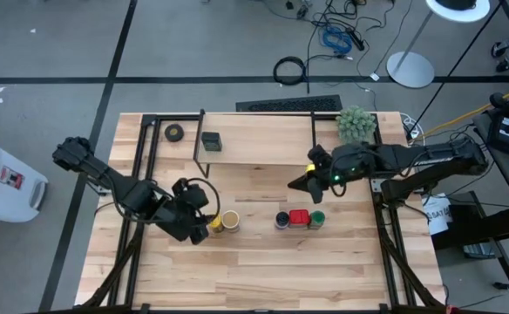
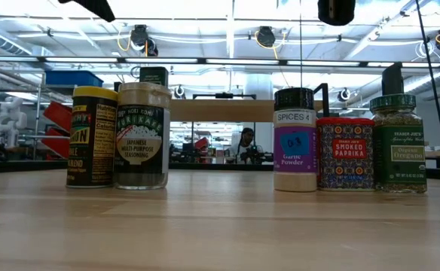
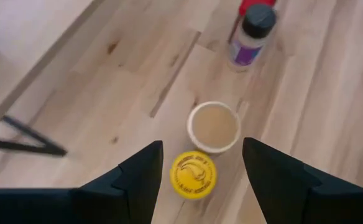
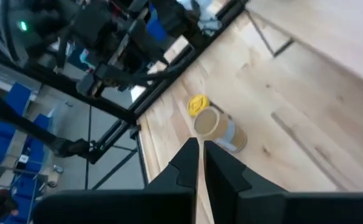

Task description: Shelf spices

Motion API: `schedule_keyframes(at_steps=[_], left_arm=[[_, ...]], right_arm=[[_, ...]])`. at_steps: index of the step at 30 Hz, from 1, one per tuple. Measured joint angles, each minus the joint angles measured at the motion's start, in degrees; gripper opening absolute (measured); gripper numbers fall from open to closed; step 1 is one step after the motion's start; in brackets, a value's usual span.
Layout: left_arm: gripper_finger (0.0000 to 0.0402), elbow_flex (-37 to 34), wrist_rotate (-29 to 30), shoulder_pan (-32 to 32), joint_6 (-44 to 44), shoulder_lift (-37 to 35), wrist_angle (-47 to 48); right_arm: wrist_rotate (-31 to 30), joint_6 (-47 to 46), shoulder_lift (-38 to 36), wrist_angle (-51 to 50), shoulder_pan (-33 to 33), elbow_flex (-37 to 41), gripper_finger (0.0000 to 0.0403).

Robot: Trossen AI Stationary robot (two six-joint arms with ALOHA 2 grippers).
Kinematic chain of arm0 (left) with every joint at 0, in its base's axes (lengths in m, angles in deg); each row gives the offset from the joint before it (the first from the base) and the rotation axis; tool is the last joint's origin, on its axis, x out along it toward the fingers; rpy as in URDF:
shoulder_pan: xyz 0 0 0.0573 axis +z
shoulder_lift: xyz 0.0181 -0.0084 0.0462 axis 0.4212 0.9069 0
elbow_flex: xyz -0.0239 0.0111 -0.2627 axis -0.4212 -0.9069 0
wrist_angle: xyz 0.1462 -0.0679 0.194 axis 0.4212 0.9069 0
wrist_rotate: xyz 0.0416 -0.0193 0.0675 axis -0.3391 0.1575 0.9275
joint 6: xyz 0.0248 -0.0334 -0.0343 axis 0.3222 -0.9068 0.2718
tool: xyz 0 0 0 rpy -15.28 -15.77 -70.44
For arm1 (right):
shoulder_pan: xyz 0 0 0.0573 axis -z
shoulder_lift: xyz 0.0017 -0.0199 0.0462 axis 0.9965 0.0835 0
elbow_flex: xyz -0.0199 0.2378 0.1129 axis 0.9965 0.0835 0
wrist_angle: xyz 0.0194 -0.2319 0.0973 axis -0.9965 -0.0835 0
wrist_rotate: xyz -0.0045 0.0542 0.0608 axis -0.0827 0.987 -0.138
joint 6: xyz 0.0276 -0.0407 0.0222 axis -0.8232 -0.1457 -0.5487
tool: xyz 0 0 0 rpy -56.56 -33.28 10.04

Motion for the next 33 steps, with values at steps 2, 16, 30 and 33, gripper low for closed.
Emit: schedule_keyframes(at_steps=[2,16,30,33], left_arm=[[0.0231,-1.93,-0.16,-0.03,0.54,-1.72,-3.10],[0.0253,-6.83,-11.70,2.94,-1.22,-5.04,-6.51],[0.0283,-6.81,-11.90,3.84,-1.64,-5.06,-4.31],[0.0283,-6.81,-9.18,3.74,-3.32,-5.04,1.75]], right_arm=[[0.12,-0.02,1.28,0.60,-0.48,-0.02,0.0013],[6.93,5.08,14.88,13.68,-0.47,-6.16,0.0014],[8.69,25.45,30.81,-8.86,1.89,-28.72,0.0090],[10.40,25.75,33.41,-8.34,1.96,-28.72,0.0135]])
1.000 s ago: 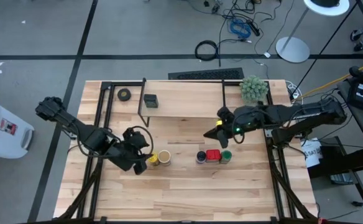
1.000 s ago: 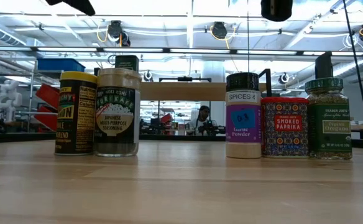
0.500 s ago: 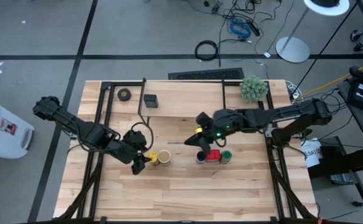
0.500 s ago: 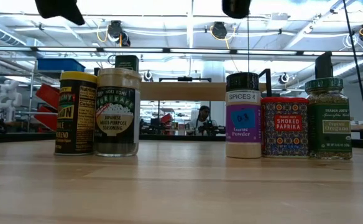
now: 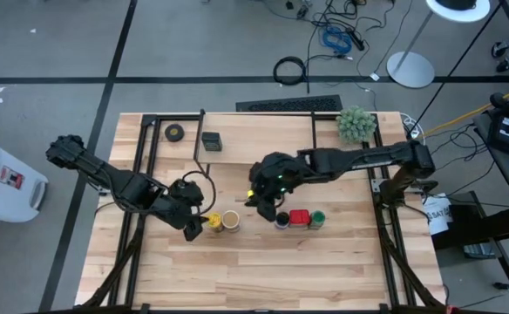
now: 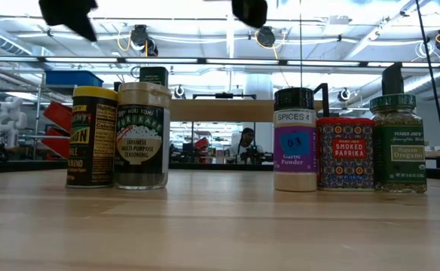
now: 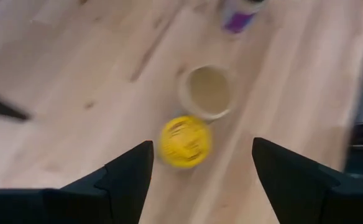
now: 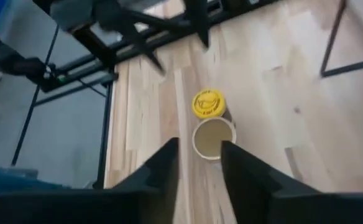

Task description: Shelf spices

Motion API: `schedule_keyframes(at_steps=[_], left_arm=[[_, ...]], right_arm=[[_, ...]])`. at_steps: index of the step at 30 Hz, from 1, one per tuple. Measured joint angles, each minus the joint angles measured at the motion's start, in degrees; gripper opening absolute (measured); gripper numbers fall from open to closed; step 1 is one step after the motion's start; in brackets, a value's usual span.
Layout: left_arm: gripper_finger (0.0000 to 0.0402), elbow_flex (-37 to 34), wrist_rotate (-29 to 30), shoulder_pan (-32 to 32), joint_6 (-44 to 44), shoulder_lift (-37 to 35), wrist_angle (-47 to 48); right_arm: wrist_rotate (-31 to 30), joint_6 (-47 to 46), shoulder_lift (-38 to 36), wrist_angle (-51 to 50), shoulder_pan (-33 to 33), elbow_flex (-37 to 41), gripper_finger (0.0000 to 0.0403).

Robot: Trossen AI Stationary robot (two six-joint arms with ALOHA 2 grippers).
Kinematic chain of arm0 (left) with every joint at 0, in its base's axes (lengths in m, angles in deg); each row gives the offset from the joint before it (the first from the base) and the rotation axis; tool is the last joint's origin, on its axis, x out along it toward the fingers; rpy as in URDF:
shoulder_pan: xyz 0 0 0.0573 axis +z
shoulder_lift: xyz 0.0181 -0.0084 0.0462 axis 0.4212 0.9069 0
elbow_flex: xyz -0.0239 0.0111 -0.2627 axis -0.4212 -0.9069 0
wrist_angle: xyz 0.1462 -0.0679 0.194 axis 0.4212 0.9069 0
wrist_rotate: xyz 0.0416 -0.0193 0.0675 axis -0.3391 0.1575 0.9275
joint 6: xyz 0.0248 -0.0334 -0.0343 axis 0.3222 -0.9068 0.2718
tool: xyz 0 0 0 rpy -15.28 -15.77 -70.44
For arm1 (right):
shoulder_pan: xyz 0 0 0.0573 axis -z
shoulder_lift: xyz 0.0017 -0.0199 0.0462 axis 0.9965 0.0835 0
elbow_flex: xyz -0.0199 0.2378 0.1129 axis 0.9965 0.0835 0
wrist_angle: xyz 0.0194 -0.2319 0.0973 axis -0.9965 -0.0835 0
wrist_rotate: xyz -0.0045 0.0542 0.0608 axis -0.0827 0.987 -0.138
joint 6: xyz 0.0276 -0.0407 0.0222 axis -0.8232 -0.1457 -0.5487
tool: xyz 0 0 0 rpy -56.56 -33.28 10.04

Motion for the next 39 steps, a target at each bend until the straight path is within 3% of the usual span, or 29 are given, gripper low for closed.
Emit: schedule_keyframes(at_steps=[6,13,28,39], left_arm=[[0.0283,0.02,2.90,0.01,0.00,-1.75,-0.78],[0.0283,0.02,2.70,-0.14,0.03,-2.21,-1.93],[0.0283,0.04,2.46,-1.00,0.82,-2.16,-1.93],[0.0283,0.04,2.46,-1.00,0.89,-2.16,-1.77]], right_arm=[[4.65,-0.31,5.36,4.27,-0.34,0.00,0.0220],[4.64,0.24,9.39,8.25,-0.60,0.00,0.0292],[4.25,7.56,14.49,9.45,-0.47,-0.02,0.0392],[1.36,12.08,15.61,10.95,-0.34,-0.02,0.0399]])
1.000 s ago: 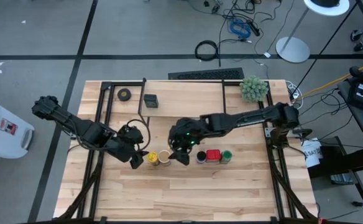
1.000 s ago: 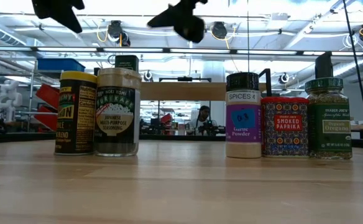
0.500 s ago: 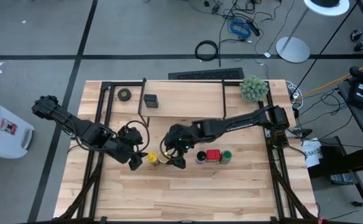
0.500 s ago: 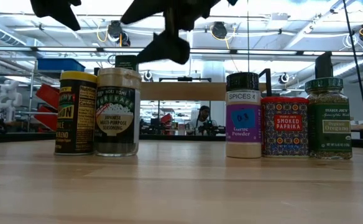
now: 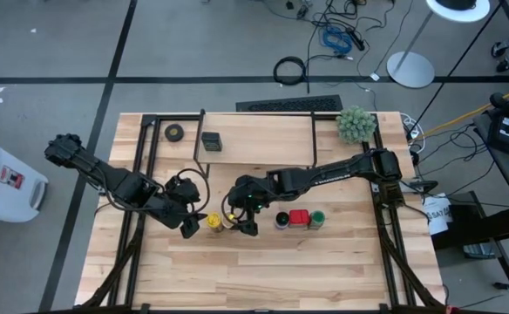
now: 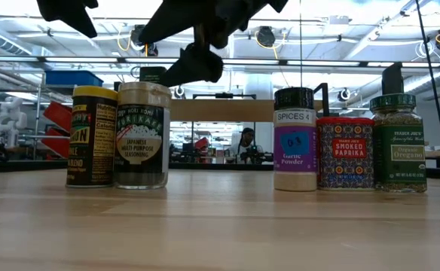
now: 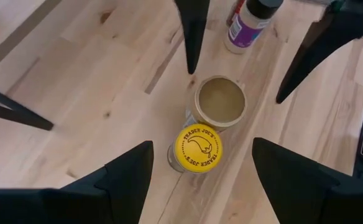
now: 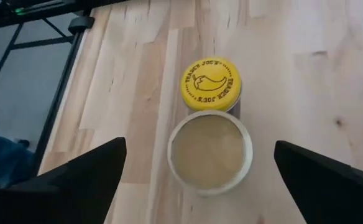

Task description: Shelf spices

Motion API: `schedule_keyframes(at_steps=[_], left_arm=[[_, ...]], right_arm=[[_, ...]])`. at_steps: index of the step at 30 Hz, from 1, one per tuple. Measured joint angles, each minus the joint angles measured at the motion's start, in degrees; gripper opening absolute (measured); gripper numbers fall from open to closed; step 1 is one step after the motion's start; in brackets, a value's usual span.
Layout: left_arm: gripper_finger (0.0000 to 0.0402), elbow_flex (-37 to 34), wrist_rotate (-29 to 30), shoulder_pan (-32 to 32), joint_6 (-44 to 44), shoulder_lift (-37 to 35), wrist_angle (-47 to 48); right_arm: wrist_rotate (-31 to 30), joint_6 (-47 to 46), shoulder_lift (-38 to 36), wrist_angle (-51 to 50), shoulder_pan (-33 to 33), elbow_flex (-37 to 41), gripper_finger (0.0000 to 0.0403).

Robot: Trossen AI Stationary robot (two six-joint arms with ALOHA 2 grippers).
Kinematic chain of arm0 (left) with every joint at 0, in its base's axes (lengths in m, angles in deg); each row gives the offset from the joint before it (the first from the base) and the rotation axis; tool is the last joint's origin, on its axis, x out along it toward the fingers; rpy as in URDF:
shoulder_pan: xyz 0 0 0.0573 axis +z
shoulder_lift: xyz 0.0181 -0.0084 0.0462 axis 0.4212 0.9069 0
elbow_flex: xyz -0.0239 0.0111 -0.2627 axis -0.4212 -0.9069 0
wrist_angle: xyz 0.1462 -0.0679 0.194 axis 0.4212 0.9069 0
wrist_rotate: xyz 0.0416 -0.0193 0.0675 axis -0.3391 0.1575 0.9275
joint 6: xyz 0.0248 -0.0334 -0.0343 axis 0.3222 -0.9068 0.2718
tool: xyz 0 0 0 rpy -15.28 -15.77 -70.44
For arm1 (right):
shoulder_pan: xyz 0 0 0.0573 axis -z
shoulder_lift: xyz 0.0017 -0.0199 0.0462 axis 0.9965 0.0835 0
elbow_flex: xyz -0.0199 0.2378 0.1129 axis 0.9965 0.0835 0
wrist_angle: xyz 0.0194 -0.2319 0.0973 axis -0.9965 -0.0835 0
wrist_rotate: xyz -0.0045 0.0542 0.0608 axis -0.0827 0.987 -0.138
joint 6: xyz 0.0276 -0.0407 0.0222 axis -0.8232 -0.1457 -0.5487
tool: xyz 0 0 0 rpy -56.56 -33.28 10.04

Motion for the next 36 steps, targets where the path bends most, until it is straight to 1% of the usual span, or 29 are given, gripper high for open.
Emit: schedule_keyframes(at_steps=[4,8,13,16,18,22,25,31,34,36], left_arm=[[0.0283,0.00,0.00,0.00,-0.13,0.00,-0.02],[0.0283,0.00,0.09,0.17,-0.02,0.02,0.01],[0.0283,0.00,0.56,0.30,-0.02,0.04,0.01],[0.0283,0.18,2.97,1.20,0.13,-0.11,0.24],[0.0283,1.17,3.86,2.91,2.40,-0.78,0.70],[0.0283,4.64,4.63,8.82,10.08,-2.77,0.51],[0.0283,7.51,4.70,14.37,18.03,-4.10,0.50],[0.0283,11.86,4.49,27.73,39.89,-4.59,0.29],[0.0283,12.00,-1.16,34.42,51.19,-4.62,0.02],[0.0283,11.99,-5.37,38.64,55.48,-4.00,0.01]], right_arm=[[-0.08,1.64,0.11,0.20,-0.15,-0.02,0.0399],[-1.64,3.33,0.99,0.08,-0.69,-0.02,0.0400],[-2.64,2.67,1.72,-0.77,-0.67,-0.02,0.0400],[-2.71,2.68,1.80,-0.54,-0.61,0.01,0.0400],[-2.71,2.68,1.69,-0.46,-0.61,0.00,0.0398],[-2.69,2.31,1.71,-0.49,-0.66,0.00,0.0393],[-2.75,0.16,1.55,-0.25,-0.66,0.00,0.0392],[-3.06,-1.36,0.97,-0.89,-0.70,-2.36,0.0392],[-3.06,-1.38,0.97,-3.03,-0.70,-4.36,0.0392],[-3.06,-1.28,0.95,-4.37,-0.70,-5.93,0.0391]])
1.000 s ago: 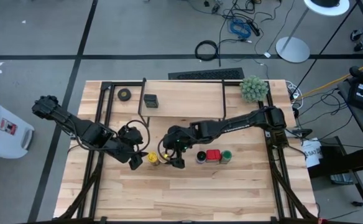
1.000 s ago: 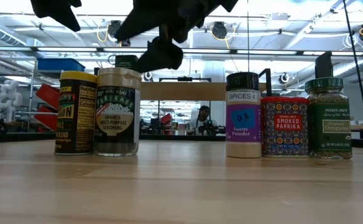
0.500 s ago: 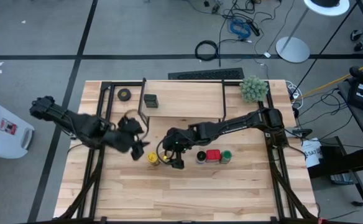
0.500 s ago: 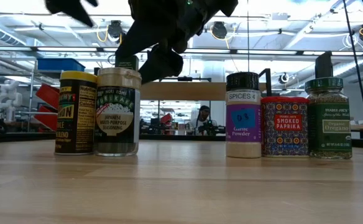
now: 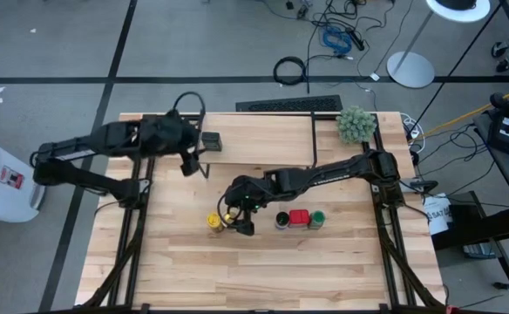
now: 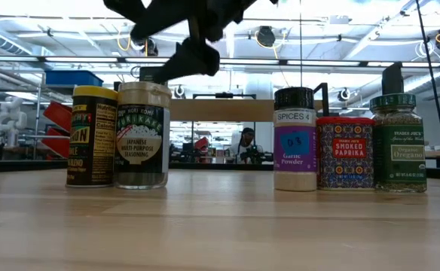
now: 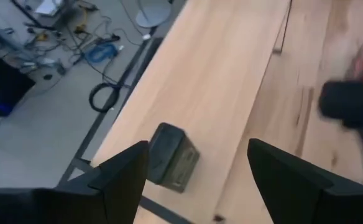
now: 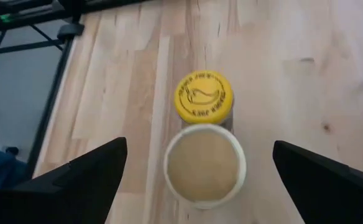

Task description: Shelf spices

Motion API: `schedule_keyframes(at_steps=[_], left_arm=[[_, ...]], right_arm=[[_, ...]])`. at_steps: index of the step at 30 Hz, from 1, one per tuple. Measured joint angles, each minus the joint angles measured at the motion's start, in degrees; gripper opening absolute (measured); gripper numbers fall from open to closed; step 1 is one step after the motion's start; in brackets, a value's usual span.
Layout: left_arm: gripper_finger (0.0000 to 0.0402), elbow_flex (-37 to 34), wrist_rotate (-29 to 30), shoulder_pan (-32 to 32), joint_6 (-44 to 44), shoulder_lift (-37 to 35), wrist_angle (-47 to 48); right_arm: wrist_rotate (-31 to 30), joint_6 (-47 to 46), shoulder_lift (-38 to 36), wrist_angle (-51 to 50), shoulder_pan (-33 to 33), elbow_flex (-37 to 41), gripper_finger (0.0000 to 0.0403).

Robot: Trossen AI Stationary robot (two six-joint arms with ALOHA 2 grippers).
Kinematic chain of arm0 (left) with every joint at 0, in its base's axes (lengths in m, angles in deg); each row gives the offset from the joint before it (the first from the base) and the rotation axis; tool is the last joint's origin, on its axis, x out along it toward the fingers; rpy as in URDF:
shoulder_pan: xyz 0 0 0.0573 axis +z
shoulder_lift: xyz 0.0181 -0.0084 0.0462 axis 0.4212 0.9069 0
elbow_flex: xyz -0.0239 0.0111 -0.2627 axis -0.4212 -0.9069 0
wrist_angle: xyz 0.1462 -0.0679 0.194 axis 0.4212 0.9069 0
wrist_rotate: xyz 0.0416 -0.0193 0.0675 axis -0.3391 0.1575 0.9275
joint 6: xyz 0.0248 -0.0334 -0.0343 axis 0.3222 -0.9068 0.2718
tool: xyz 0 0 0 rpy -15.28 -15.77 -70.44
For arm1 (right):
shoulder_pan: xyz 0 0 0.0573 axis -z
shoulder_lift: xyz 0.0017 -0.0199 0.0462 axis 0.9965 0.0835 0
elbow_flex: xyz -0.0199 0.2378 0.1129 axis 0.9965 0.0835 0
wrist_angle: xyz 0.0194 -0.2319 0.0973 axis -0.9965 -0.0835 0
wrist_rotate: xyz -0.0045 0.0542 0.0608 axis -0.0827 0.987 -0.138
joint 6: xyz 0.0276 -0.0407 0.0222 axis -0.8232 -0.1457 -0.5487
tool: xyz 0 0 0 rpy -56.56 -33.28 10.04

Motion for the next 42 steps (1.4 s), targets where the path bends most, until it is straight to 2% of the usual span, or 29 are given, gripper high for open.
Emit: schedule_keyframes(at_steps=[7,12,21,31,42], left_arm=[[0.0283,-0.01,-14.05,12.50,11.34,3.86,0.02],[0.0283,-0.05,-18.84,16.08,16.23,7.39,-0.03],[0.0283,-0.05,-19.89,18.39,20.99,11.06,-0.04],[0.0279,-0.05,-21.63,20.60,22.46,13.59,0.04],[0.0214,-0.05,-21.86,20.50,22.44,13.60,0.48]], right_arm=[[0.04,2.63,0.00,-7.26,0.20,-4.61,0.0391],[0.04,4.51,0.00,-11.70,0.69,-8.22,0.0391],[0.04,7.44,0.00,-24.49,1.91,-15.60,0.0391],[0.12,8.53,-1.51,-29.02,3.62,-16.16,0.0391],[0.07,9.16,-3.41,-30.31,6.49,-16.16,0.0391]])
